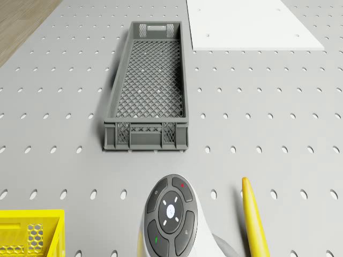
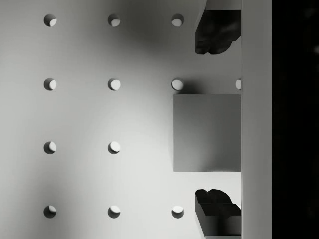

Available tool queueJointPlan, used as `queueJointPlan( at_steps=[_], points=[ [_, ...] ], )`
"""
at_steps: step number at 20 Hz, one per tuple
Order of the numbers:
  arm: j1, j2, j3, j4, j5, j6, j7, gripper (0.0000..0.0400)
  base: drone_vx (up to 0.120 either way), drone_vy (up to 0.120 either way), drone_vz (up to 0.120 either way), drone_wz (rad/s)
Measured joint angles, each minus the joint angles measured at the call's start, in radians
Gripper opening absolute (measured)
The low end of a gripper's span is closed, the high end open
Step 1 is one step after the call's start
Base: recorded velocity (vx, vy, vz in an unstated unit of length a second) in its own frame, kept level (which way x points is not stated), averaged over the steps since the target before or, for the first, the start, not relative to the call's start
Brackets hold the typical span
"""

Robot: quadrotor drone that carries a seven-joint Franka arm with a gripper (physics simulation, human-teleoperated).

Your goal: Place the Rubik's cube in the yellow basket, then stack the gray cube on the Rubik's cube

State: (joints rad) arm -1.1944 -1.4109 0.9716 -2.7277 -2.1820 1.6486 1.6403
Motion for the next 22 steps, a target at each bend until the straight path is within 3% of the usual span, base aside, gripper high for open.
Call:
queueJointPlan(
  at_steps=[13, 17, 22],
  points=[
    [0.013, 0.013, -0.047, 0.034, -0.046, 0.024, -0.028, 0.04, 0.0, 0.0, 0.0, 0.0],
    [0.016, 0.018, -0.054, 0.038, -0.054, 0.024, -0.033, 0.0315, 0.0, 0.0, 0.0, 0.0],
    [0.02, 0.024, -0.057, 0.04, -0.059, 0.02, -0.037, 0.0269, 0.0, 0.0, 0.0, 0.0]
  ],
)
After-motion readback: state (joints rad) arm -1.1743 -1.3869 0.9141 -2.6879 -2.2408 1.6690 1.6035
